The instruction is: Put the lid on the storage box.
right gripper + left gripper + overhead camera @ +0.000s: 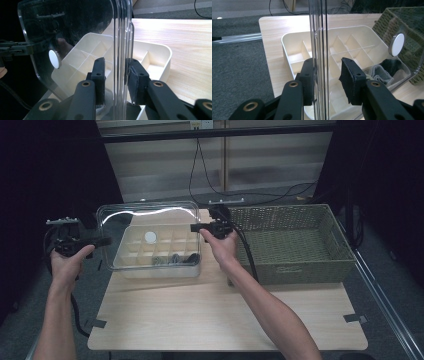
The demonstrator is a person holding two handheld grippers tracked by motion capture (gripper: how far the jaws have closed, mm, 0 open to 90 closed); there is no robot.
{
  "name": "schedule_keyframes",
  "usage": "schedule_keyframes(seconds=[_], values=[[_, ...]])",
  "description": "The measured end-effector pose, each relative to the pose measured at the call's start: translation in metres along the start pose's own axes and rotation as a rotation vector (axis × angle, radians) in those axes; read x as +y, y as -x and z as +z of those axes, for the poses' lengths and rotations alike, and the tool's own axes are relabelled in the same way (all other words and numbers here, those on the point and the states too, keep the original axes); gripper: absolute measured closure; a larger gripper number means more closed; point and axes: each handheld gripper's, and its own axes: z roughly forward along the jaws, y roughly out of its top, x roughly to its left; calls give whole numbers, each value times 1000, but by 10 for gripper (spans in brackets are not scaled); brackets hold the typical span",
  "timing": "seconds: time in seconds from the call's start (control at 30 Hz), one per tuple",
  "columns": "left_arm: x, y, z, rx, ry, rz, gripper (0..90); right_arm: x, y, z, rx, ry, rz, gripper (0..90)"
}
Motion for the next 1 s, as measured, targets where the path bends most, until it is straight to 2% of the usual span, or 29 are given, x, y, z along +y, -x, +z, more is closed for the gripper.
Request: schedule_keyframes(seconds=[0.17,0.2,0.33,0.4,0.47,0.7,1.0], values=[[1,-3,4,-2,-6,-13,641,1,2,1,-1,2,2,700],[1,-4,5,-2,-16,-5,640,1,2,2,-1,3,-1,701],[2,-6,8,5,-16,-25,634,0,2,5,-5,3,-3,703],[2,-8,9,7,-19,-17,631,0,2,6,-3,3,-2,704],[1,-10,12,11,-8,-38,626,0,2,8,-5,-5,-3,706],[-1,-12,27,9,-15,-61,606,1,5,9,-28,-9,-9,709],[1,-16,34,10,-32,-67,580,1,6,12,-35,-11,-7,708]])
